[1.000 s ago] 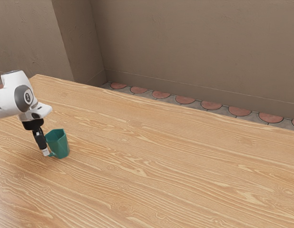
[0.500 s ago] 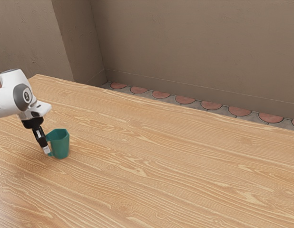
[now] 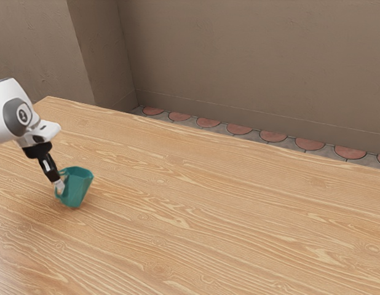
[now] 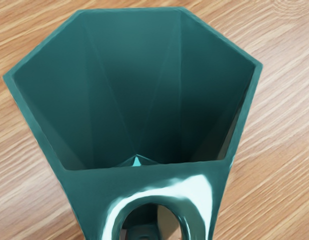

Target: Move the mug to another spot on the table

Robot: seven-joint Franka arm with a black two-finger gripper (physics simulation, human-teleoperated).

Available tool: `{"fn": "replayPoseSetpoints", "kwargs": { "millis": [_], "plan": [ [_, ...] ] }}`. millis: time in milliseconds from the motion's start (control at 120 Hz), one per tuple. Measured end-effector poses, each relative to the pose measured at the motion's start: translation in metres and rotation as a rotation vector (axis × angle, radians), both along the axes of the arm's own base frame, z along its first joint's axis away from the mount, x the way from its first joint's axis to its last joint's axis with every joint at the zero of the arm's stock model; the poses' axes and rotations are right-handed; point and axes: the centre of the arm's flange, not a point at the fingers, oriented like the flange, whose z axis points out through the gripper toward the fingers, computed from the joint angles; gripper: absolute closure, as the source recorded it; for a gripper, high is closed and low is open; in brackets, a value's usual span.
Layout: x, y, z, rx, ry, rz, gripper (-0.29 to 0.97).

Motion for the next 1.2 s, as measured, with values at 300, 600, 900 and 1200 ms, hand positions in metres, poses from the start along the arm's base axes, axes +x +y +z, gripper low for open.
{"fn": "replayPoseSetpoints", "kwargs": {
  "millis": [300,600,900,1200],
  "plan": [
    [0.002,-0.021,0.008,-0.007,-0.015,-0.035,0.65],
    [0.010,-0.040,0.008,-0.015,-0.023,-0.060,0.66],
    [0.041,-0.116,0.008,-0.051,-0.051,-0.166,0.65],
    [0.046,-0.120,0.007,-0.061,-0.067,-0.147,0.65]
  ]
}}
